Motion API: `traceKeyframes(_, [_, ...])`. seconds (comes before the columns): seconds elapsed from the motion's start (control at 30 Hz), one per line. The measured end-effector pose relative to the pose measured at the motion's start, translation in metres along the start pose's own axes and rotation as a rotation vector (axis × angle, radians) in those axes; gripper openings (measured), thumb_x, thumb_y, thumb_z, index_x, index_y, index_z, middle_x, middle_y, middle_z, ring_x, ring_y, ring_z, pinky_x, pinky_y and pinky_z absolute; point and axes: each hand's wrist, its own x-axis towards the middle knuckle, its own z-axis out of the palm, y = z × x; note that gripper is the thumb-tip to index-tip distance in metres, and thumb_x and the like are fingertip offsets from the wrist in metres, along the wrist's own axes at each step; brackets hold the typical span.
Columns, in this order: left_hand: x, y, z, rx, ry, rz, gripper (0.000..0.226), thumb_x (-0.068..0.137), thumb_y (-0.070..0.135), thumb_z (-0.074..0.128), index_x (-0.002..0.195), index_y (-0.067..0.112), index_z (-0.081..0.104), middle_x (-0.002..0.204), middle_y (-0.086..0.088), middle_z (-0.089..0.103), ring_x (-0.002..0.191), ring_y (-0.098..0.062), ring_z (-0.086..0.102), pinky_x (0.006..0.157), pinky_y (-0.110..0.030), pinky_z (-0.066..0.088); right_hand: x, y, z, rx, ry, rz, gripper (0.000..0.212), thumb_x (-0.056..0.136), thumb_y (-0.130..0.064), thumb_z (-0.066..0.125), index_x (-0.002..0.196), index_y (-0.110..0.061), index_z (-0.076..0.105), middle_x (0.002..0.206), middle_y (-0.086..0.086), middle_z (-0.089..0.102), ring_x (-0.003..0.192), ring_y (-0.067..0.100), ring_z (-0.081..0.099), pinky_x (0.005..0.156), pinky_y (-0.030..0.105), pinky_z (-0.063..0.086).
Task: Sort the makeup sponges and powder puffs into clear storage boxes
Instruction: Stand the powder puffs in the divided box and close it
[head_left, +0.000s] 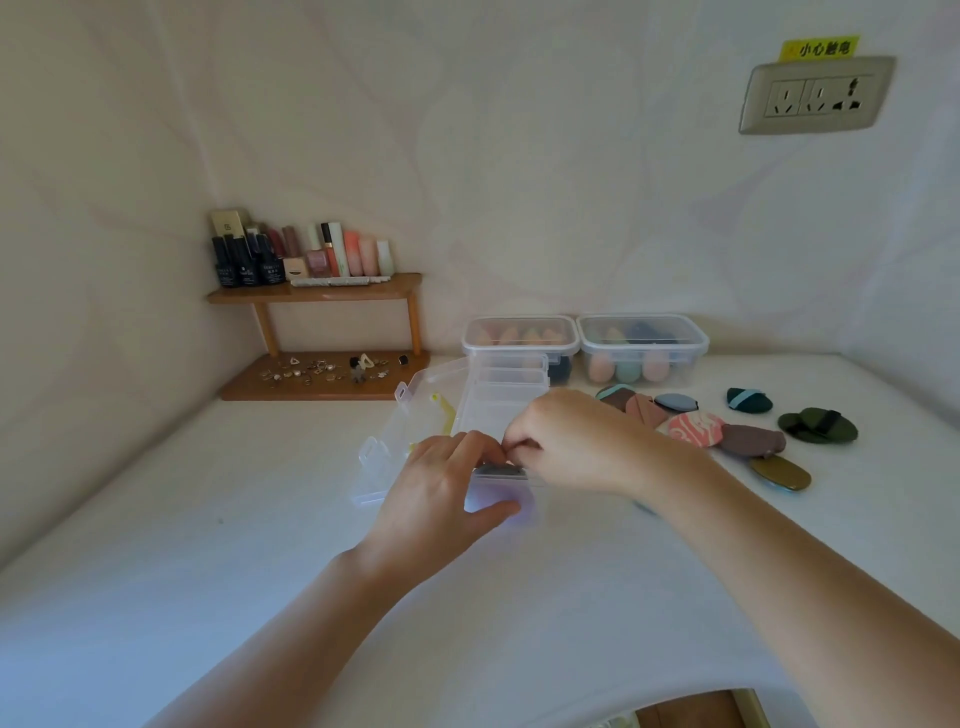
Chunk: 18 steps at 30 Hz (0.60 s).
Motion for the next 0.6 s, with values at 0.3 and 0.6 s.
traceKeyframes(0.3, [0.001, 0.006, -0.004, 0.005, -0.072, 0.040, 0.036, 0.075, 0.026, 0.077, 0.109, 0.023, 0.065, 0.101, 0.009, 0.067, 0.093, -0.011, 0.059, 0.085, -0.010, 0.032, -0.032, 0.086, -0.008, 0.084, -0.183, 0.485, 0.027, 0.079, -0.034, 0.072, 0.101, -0.019, 0.065, 0.099, -0.004, 0.066, 0.093, 0.017, 0.063, 0.081, 0.030, 0.050])
traceKeyframes(0.6, [0.007, 0.018, -0.008, 0.062, -0.184, 0.043, 0.036, 0.079, 0.035, 0.073, 0.113, 0.026, 0.065, 0.107, 0.010, 0.065, 0.099, -0.011, 0.055, 0.088, -0.008, 0.027, -0.048, 0.093, 0.001, 0.030, -0.340, 0.436, 0.039, 0.080, -0.035, 0.074, 0.114, -0.022, 0.060, 0.091, -0.007, 0.052, 0.087, 0.013, 0.050, 0.061, 0.018, 0.034])
